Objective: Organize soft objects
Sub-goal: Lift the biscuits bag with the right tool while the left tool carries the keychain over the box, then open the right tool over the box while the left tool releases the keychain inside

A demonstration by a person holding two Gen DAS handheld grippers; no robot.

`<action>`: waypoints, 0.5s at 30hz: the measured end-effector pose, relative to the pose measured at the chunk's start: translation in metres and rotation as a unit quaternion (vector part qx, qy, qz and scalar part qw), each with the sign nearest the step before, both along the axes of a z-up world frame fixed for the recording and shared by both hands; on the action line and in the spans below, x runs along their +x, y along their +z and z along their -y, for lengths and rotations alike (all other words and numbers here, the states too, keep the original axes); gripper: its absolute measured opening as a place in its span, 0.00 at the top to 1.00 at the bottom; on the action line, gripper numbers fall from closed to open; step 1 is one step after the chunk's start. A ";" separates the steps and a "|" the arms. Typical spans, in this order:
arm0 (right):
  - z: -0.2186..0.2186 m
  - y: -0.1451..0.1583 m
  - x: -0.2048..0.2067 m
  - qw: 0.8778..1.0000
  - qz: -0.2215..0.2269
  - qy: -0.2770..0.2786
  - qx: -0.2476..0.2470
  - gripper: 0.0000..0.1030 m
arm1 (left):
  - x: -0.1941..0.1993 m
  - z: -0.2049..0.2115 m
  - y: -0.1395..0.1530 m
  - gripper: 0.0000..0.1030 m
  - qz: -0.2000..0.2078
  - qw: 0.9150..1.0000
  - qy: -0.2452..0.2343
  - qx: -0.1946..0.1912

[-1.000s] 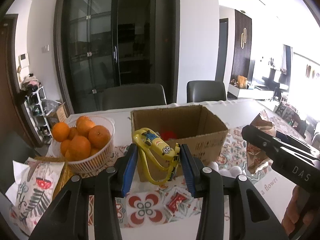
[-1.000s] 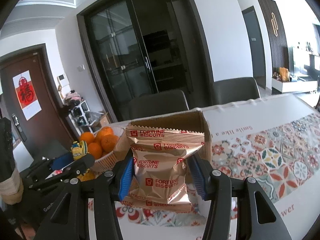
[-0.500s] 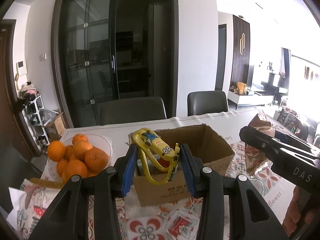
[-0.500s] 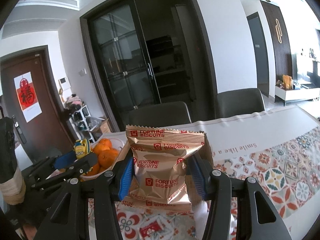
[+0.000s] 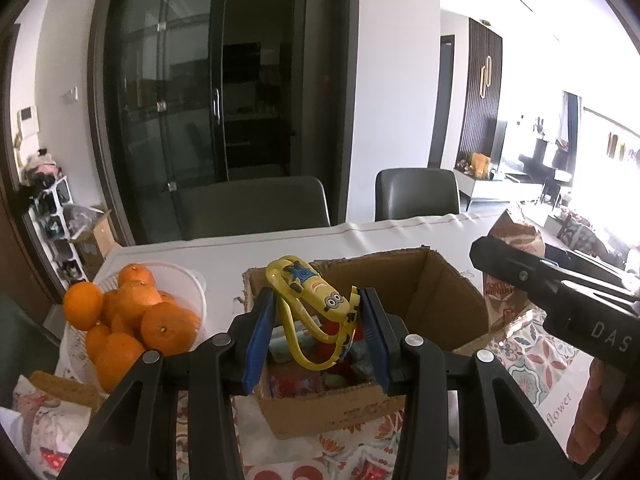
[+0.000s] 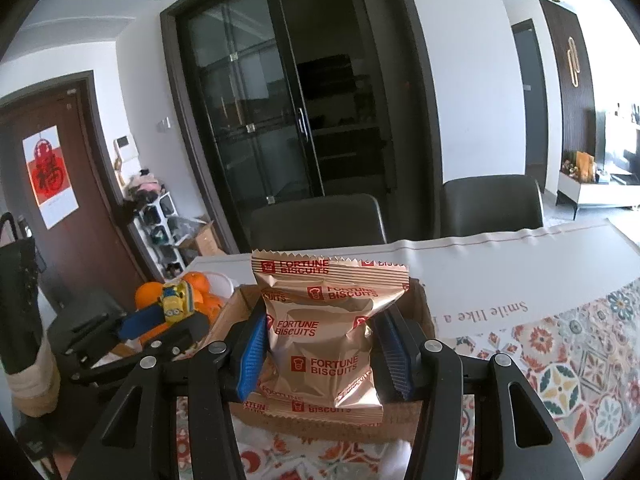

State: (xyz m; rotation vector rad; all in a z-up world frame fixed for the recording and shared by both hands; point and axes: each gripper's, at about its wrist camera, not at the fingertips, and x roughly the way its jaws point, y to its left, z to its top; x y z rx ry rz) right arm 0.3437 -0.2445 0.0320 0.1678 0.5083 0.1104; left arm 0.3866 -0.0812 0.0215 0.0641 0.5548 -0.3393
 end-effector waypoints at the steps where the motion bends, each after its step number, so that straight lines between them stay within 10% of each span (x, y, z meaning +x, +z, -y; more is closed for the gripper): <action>1: 0.000 -0.001 0.005 1.000 -0.004 0.002 -0.002 0.49 | 0.004 0.001 -0.001 0.59 -0.003 1.000 -0.001 0.000; 15: 0.009 -0.037 0.059 0.996 -0.091 0.009 -0.005 0.49 | 0.055 0.016 -0.032 0.58 -0.062 0.998 -0.014 0.016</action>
